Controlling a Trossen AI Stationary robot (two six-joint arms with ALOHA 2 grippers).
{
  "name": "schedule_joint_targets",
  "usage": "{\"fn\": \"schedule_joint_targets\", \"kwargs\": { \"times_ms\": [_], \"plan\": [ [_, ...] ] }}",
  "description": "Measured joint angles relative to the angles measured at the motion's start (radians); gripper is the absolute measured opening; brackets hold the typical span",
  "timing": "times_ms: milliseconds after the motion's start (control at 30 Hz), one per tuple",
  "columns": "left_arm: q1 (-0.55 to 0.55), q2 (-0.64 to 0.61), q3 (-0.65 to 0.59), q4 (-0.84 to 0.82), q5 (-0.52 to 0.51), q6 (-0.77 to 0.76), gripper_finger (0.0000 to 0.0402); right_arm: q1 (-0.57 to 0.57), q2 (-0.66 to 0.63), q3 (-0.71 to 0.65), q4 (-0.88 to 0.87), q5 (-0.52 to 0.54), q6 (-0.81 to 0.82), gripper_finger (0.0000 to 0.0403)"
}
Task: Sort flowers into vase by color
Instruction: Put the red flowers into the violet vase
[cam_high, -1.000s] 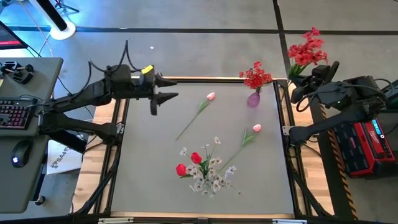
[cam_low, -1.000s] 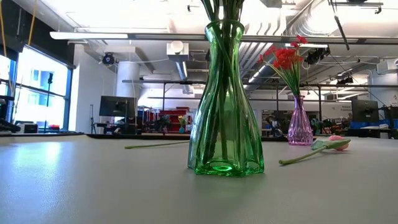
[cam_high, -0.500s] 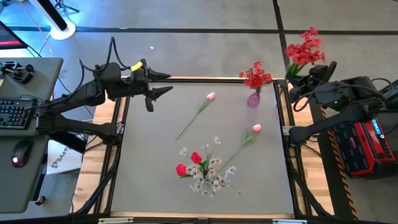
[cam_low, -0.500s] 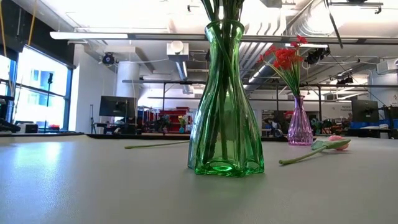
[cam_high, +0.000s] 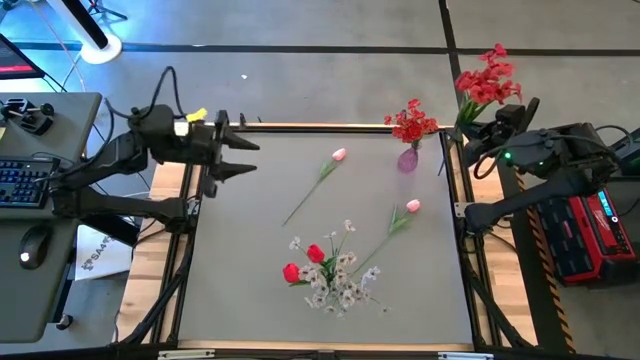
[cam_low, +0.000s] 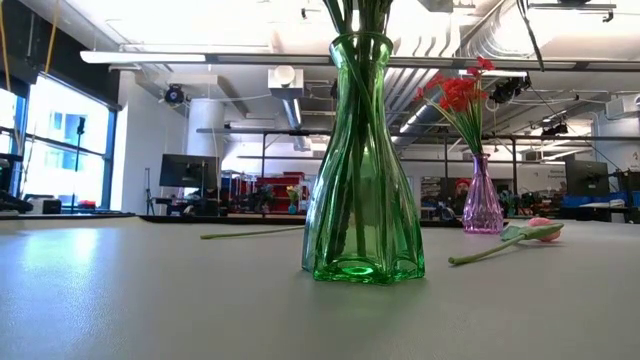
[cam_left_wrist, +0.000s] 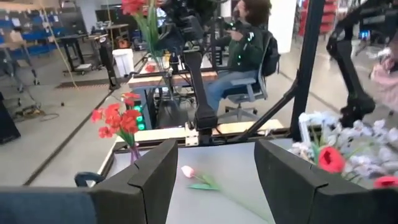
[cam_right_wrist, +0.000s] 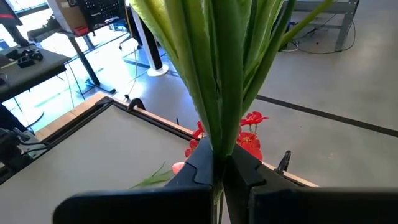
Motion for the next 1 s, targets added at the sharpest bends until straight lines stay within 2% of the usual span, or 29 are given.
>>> {"fn": "schedule_joint_targets", "kwargs": {
  "times_ms": [400, 1000],
  "plan": [
    [0.001, -0.015, 0.000, -0.019, -0.026, -0.132, 0.0200, 0.000, 0.003, 0.000, 0.083, 0.026, -0.064, 0.0000],
    [0.001, 0.001, 0.000, -0.019, -0.025, -0.141, 0.0200, 0.000, 0.043, 0.000, 0.082, -0.010, -0.049, 0.0000]
  ]
}}
